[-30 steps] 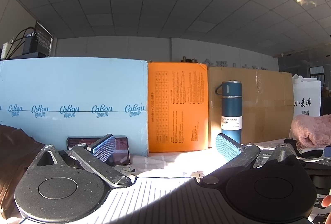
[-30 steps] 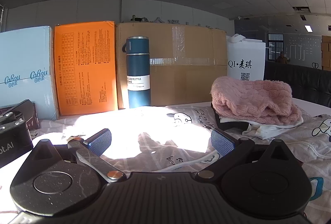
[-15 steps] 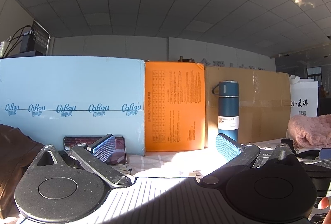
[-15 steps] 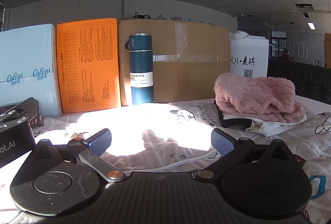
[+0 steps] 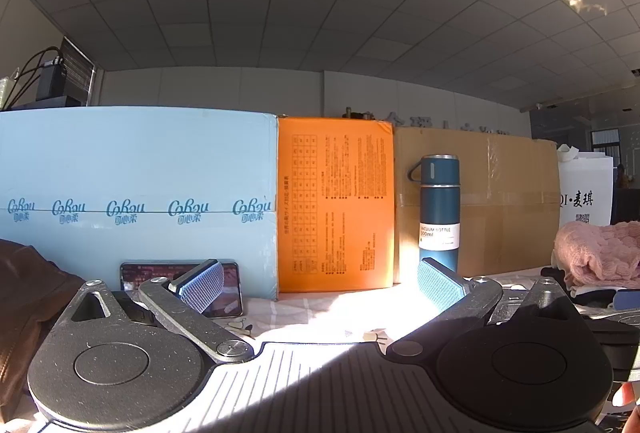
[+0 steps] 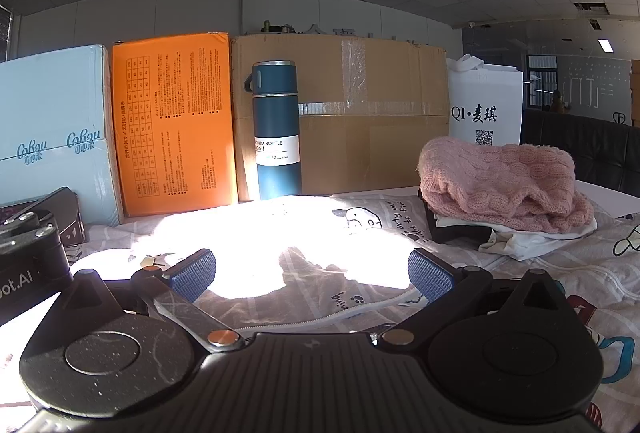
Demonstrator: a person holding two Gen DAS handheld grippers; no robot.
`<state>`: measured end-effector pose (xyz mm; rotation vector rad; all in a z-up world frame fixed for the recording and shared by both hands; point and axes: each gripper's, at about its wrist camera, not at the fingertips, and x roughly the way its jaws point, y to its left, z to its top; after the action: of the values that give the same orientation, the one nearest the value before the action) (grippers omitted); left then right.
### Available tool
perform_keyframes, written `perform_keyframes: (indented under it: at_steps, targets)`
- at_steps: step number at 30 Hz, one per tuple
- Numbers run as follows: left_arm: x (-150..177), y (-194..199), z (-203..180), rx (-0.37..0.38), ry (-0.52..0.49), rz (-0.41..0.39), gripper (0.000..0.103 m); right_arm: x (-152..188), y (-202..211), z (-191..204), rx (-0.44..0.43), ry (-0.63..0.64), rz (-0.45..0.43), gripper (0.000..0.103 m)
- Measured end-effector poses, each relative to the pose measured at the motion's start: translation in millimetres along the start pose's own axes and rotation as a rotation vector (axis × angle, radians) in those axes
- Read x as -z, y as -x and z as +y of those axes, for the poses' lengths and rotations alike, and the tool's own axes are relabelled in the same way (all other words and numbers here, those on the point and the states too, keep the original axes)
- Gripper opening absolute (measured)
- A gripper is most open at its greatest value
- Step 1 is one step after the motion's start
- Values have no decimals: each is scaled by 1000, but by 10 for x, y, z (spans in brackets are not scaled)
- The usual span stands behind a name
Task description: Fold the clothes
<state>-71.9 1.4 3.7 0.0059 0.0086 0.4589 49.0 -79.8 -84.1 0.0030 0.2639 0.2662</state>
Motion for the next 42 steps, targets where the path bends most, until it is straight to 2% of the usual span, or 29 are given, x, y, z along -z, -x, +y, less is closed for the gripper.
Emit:
perform_keyframes:
  at_steps: [7,20,23,28,32,34,37,39,42]
  targets:
    - [-3,29,-3,20,5,-19,103,1,16,-13,-24,-10,-4,103]
    - [-31,125,6,48,12,-101,103,-7,3,-65,-93,-55,0,103]
    - [-40,184,19,61,21,-139,103,-8,6,-98,-160,-79,4,103]
    - [-123,376,41,132,32,-215,103,-4,91,-112,-314,-108,-21,103]
    - [-209,617,133,108,-7,-285,103,0,188,-83,-431,-103,-55,103]
    - [-272,762,235,68,-13,-317,103,-1,231,-67,-462,-98,-72,103]
    - [-408,1007,515,-34,1,-361,103,-13,283,-44,-498,-100,-83,103]
    - [-500,1203,779,-139,4,-414,103,-39,328,-2,-529,-101,-77,103]
    - [-681,1458,1216,-341,-5,-480,103,-105,390,100,-590,-104,-53,103]
